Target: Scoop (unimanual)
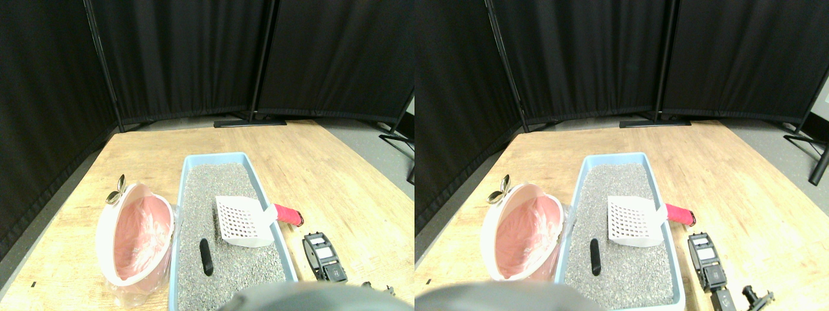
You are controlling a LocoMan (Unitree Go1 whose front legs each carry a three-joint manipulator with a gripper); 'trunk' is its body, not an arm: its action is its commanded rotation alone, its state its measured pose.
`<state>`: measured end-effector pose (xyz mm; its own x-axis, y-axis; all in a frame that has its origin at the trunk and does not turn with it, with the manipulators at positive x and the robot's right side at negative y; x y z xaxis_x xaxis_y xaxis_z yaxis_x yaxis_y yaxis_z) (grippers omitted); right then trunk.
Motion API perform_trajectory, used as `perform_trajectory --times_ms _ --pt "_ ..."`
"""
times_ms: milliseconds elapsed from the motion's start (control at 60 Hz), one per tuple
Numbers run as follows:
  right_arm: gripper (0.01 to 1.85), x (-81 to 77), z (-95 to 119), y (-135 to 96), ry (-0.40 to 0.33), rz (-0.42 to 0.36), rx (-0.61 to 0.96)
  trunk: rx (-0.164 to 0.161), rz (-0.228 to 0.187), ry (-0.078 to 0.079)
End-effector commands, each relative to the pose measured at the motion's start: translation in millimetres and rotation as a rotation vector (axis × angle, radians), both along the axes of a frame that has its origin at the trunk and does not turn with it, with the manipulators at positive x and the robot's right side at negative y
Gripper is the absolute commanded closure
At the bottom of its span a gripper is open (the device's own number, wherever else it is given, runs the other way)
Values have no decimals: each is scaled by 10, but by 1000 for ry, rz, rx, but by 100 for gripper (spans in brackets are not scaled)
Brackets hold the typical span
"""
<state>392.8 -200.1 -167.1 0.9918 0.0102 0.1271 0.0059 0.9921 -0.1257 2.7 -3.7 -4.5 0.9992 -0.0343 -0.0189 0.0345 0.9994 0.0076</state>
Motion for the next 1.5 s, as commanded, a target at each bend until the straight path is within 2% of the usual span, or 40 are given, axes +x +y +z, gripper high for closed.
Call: perform_trajectory --times_ms 17,233,350,417,533,783,917,1217,1483,1500 --pt "140 -2 79 5 -39 -4 -10 -6 7 -1" --pt "141 -9 91 0 -59 16 -11 -16 4 -3" --pt "140 -12 98 -8 -64 40 39 -23 2 -3" --pt "128 5 89 -26 -84 69 118 -25 3 -3" --pt "110 43 88 -45 -65 105 190 -27 5 0" --pt "100 163 53 -62 -34 161 282 -32 6 3" --pt "99 218 23 -59 -25 160 299 -31 7 5" --pt "103 431 -85 -44 64 122 321 -34 6 10" --pt "105 556 -184 -45 91 105 317 -36 4 11" --pt "104 565 -189 -47 97 98 319 -35 2 17"
